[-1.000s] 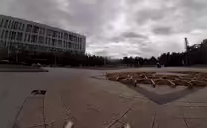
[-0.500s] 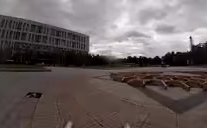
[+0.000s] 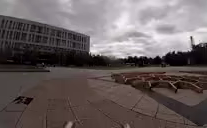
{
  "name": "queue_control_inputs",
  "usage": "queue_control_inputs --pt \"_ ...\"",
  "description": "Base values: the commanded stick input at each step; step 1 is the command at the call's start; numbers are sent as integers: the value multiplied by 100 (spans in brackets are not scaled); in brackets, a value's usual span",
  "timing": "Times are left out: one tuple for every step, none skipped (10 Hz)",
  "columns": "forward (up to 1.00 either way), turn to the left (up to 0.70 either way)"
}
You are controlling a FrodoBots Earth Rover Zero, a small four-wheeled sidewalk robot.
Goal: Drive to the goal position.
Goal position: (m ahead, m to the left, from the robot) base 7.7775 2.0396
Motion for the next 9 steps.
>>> queue_control_inputs --pt "70 0" --pt "70 0" --pt "70 0" --pt "70 0" --pt "70 5" --pt "70 12" --pt "70 21" --pt "70 31" --pt "70 35"
